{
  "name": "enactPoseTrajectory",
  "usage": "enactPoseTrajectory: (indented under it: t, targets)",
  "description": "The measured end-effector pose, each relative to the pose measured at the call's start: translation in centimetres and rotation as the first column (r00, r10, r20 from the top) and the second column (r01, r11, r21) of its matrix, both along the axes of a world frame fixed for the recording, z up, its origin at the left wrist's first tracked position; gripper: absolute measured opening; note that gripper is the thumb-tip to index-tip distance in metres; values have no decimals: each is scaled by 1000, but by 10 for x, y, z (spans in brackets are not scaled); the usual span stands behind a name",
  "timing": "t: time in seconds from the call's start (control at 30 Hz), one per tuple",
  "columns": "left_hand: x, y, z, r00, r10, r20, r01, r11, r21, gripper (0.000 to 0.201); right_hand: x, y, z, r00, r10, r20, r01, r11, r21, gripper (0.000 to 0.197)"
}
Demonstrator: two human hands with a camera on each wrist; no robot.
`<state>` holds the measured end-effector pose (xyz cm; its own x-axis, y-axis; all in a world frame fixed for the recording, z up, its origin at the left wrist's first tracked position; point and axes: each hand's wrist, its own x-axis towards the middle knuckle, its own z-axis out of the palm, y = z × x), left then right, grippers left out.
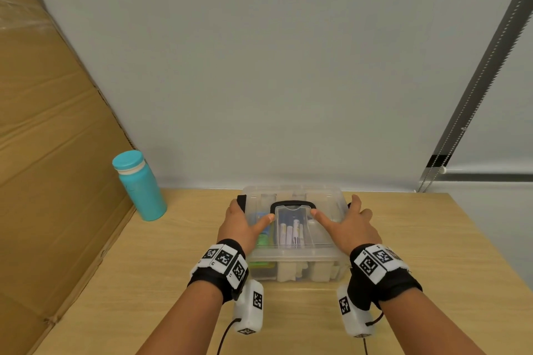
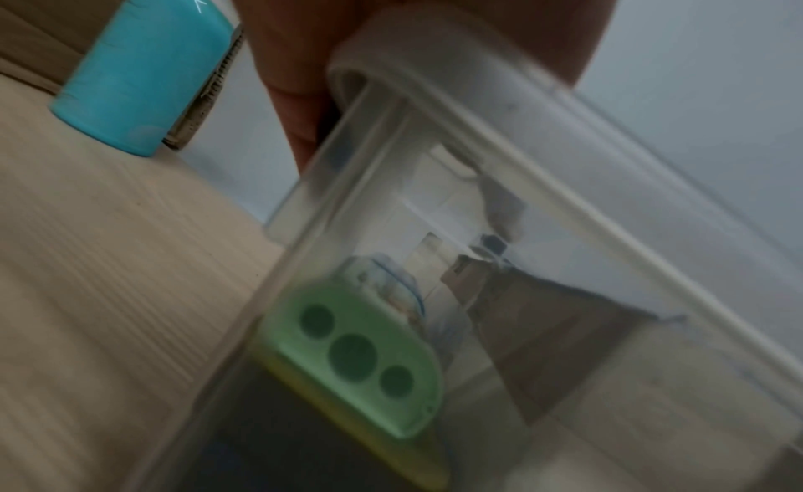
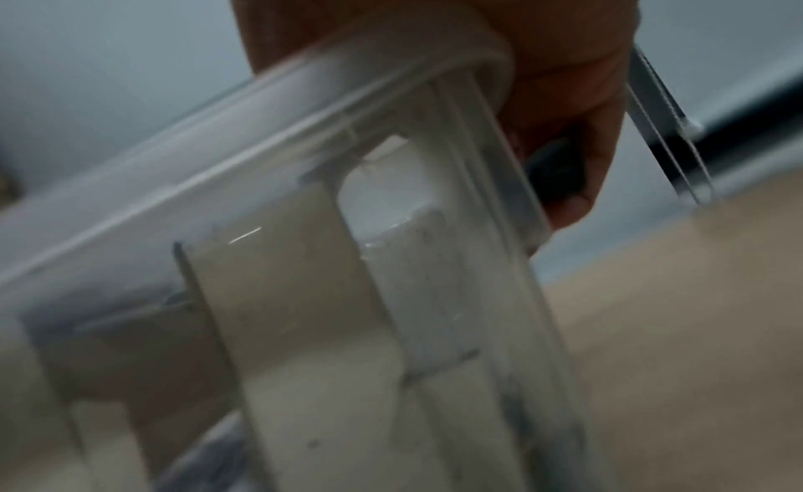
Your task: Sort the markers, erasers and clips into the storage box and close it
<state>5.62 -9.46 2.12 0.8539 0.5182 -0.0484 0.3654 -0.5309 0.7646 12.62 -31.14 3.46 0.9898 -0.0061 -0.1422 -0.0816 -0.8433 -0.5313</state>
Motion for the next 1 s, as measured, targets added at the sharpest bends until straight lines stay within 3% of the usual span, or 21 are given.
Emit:
enactPoseTrajectory:
  t: [0.13, 0.23, 0.37, 0.6, 0.7, 0.83, 0.9, 1.0]
  targets:
    - [-2, -1, 0, 1000, -11, -1, 11, 1000, -21, 100, -7, 6, 7, 985, 111, 131, -61, 941, -333, 99]
    - [-2, 0, -2, 1000, -17, -4, 17, 999, -36, 110, -10, 6, 4, 987, 109, 119, -66, 945, -321, 93]
    - [1, -1, -2, 1000, -2, -21, 2, 1000, -16, 98, -10, 3, 3, 974, 156, 162, -89, 928, -362, 82]
    - [4, -3, 0, 998, 11, -68, -8, 999, 43, 95, -12, 10, 8, 952, 252, 172, -134, 852, -506, 62]
    - [5, -4, 5, 996, 6, -87, 2, 996, 89, 95, -12, 8, 7, 966, 192, 171, -108, 907, -408, 58]
    - [0, -7, 14, 987, 0, -161, 25, 988, 155, 90, -14, -2, 1, 987, 118, 113, -106, 988, -110, 59]
    - [-10, -6, 25, 986, -53, -155, 69, 993, 98, 93, -23, -7, 5, 984, 119, 133, -124, 992, 34, 67]
    - [-57, -2, 29, 987, -145, -74, 147, 989, 19, 100, -66, -34, 5, 957, 216, 194, -227, 973, 34, 77]
